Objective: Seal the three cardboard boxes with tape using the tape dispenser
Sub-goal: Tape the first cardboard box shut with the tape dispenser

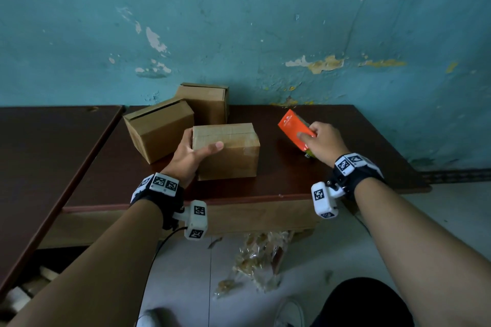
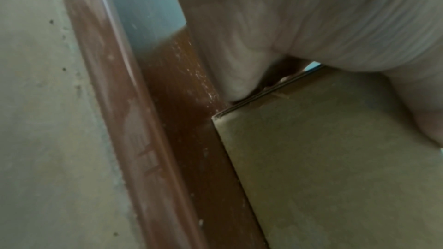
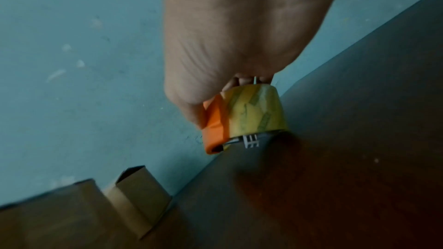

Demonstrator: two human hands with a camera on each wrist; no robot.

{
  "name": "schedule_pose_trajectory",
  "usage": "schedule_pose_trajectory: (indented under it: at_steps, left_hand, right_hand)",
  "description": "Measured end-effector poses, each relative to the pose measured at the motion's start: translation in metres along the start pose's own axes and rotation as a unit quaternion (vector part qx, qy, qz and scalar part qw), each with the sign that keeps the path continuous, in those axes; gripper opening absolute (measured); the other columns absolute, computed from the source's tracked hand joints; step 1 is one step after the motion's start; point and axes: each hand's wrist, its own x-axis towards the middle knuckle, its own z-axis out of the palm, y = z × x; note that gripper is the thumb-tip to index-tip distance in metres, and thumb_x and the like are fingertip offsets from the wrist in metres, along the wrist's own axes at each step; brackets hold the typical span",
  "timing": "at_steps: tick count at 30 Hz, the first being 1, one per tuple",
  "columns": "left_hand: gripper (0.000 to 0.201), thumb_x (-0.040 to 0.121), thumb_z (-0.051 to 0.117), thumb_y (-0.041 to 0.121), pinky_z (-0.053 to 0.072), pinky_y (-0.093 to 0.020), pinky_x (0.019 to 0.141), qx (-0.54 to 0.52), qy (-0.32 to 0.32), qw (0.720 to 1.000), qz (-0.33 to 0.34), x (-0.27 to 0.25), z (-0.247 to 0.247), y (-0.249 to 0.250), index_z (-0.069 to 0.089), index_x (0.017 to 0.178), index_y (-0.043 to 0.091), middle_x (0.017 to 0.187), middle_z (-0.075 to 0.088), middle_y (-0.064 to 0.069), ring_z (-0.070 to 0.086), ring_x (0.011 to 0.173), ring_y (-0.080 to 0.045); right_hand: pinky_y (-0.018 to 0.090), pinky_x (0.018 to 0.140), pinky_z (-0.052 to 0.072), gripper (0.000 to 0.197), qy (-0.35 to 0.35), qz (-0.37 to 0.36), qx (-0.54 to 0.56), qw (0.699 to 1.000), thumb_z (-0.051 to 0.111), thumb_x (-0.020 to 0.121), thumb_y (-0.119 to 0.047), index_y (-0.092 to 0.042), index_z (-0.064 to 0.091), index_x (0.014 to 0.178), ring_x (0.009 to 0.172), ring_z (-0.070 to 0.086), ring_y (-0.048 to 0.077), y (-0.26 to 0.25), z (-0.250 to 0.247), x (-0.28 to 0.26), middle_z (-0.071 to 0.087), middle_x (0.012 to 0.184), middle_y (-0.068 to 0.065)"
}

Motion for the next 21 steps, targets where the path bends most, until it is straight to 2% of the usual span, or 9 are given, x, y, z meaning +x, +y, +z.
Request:
schedule_pose_trajectory:
  at_steps: [5,9,11,13,14,15,16,18,21]
  left_hand:
    - [0.108,0.059,0.091,0.049,0.055,-0.040,0.093,0.002,-0.005,1.000,0.004,0.000,0.000,-0.002,0.037,0.151,0.031,0.137,0.060,-0.005,0.061,0.123,-0.026]
    - [0.109,0.060,0.092,0.054,0.055,-0.045,0.101,0.012,-0.008,1.000,0.004,-0.001,-0.002,-0.002,0.039,0.152,0.031,0.140,0.060,-0.006,0.061,0.127,-0.027]
    - [0.110,0.060,0.092,0.057,0.053,-0.049,0.107,0.023,-0.009,1.000,0.006,-0.001,-0.002,-0.002,0.039,0.153,0.031,0.142,0.060,-0.005,0.060,0.129,-0.028]
    - [0.112,0.061,0.092,0.058,0.051,-0.051,0.110,0.028,-0.010,1.000,0.009,-0.003,-0.002,-0.001,0.037,0.155,0.032,0.143,0.059,-0.005,0.059,0.130,-0.027]
    - [0.115,0.061,0.092,0.059,0.050,-0.051,0.112,0.029,-0.011,0.999,0.008,-0.003,-0.002,-0.001,0.035,0.157,0.032,0.145,0.058,-0.005,0.058,0.131,-0.027]
    - [0.119,0.060,0.092,0.060,0.049,-0.051,0.113,0.031,-0.012,0.999,0.009,-0.005,-0.001,-0.001,0.033,0.159,0.032,0.146,0.057,-0.004,0.058,0.132,-0.027]
    - [0.123,0.059,0.093,0.061,0.048,-0.051,0.114,0.034,-0.011,0.999,0.010,-0.006,-0.001,0.000,0.030,0.161,0.032,0.147,0.056,-0.003,0.056,0.133,-0.026]
    - [0.130,0.058,0.093,0.063,0.046,-0.051,0.116,0.038,-0.009,0.999,0.009,-0.008,0.001,0.001,0.025,0.164,0.032,0.148,0.054,-0.002,0.055,0.134,-0.025]
    - [0.130,0.062,0.090,0.060,0.045,-0.052,0.117,0.040,-0.009,0.999,0.003,-0.012,0.003,0.004,0.018,0.167,0.035,0.150,0.050,-0.002,0.053,0.135,-0.026]
  right_hand:
    - [0.038,0.069,0.054,0.031,-0.025,-0.024,-0.108,0.994,0.078,0.089,-0.042,-0.013,0.071,0.081,0.078,0.068,0.028,-0.018,0.010,-0.012,0.071,0.079,0.004]
    - [0.034,0.062,0.039,0.035,-0.005,-0.033,-0.161,0.986,0.079,0.089,-0.038,-0.013,0.062,0.071,0.070,0.059,0.029,-0.025,0.016,-0.018,0.056,0.065,0.000]
    - [0.032,0.063,0.038,0.033,-0.002,-0.054,-0.195,0.979,0.080,0.089,-0.034,-0.015,0.061,0.070,0.070,0.058,0.028,-0.030,0.020,-0.020,0.053,0.065,-0.001]
    - [0.033,0.068,0.043,0.025,-0.010,-0.056,-0.207,0.977,0.082,0.089,-0.034,-0.014,0.067,0.084,0.084,0.067,0.032,-0.037,0.023,-0.021,0.065,0.081,0.005]
    - [0.035,0.073,0.047,0.029,-0.010,-0.048,-0.204,0.978,0.083,0.088,-0.035,-0.011,0.071,0.100,0.094,0.069,0.035,-0.038,0.024,-0.020,0.070,0.095,0.011]
    - [0.038,0.078,0.050,0.042,-0.006,-0.036,-0.201,0.979,0.083,0.088,-0.038,-0.008,0.070,0.115,0.103,0.068,0.037,-0.039,0.026,-0.021,0.070,0.107,0.015]
    - [0.040,0.084,0.052,0.053,0.006,-0.022,-0.194,0.981,0.082,0.088,-0.041,-0.005,0.067,0.123,0.109,0.066,0.038,-0.040,0.026,-0.022,0.068,0.116,0.018]
    - [0.045,0.094,0.051,0.058,0.053,0.001,-0.180,0.982,0.079,0.089,-0.046,-0.003,0.065,0.125,0.117,0.059,0.038,-0.043,0.026,-0.024,0.063,0.124,0.018]
    - [0.048,0.100,0.049,0.049,0.106,-0.002,-0.152,0.983,0.075,0.091,-0.043,-0.007,0.065,0.123,0.122,0.053,0.036,-0.053,0.027,-0.027,0.057,0.127,0.016]
